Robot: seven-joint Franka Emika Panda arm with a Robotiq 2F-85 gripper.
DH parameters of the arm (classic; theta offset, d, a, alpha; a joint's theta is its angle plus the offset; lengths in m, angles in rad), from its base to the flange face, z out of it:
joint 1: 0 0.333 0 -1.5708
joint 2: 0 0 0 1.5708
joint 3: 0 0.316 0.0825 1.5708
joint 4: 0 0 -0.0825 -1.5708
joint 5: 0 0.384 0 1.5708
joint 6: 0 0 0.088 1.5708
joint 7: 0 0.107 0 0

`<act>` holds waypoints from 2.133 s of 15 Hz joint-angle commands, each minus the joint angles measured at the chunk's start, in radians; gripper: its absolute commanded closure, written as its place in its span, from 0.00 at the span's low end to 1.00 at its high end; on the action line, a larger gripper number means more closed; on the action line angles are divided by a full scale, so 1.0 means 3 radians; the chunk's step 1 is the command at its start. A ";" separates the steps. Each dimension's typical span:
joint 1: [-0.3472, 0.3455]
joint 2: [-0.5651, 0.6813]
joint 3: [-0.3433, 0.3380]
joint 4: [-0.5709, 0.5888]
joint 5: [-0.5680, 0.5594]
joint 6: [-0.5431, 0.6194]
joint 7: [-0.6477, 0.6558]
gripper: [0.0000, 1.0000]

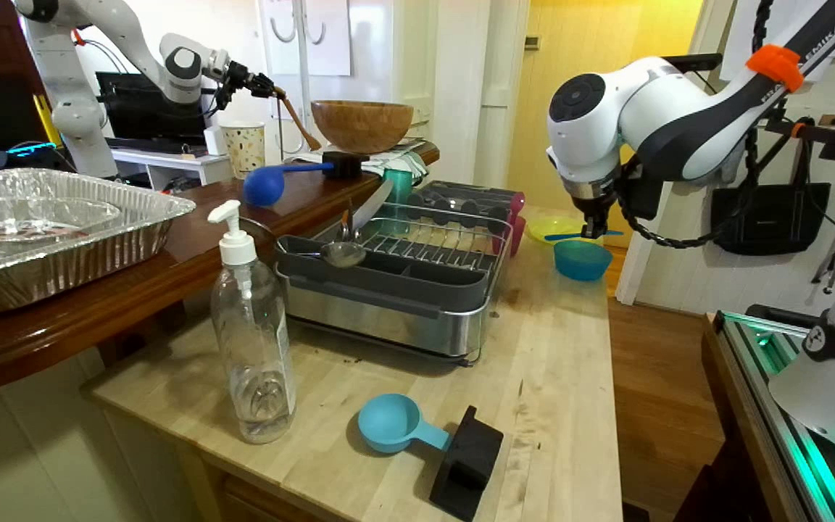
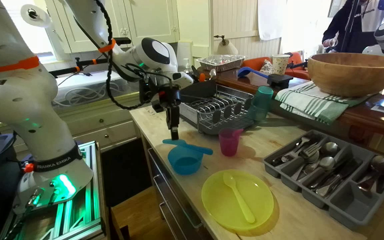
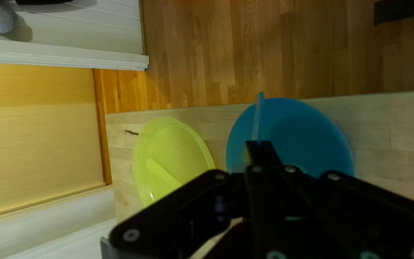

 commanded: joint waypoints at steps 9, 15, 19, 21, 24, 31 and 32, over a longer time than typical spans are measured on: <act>0.0232 0.0151 0.0046 0.0069 -0.0128 -0.0488 0.0327 0.99; 0.0286 0.0250 0.0053 0.0148 -0.0046 -0.0808 0.0342 0.99; 0.0335 0.0338 0.0059 0.0181 -0.0007 -0.0872 0.0303 0.99; 0.0355 0.0388 0.0062 0.0194 -0.0015 -0.0881 0.0304 0.99; 0.0378 0.0441 0.0063 0.0218 -0.0032 -0.0893 0.0305 0.99; 0.0403 0.0550 0.0052 0.0343 -0.0089 -0.0934 0.0352 0.36; 0.0403 0.0562 0.0050 0.0366 -0.0089 -0.0935 0.0351 0.27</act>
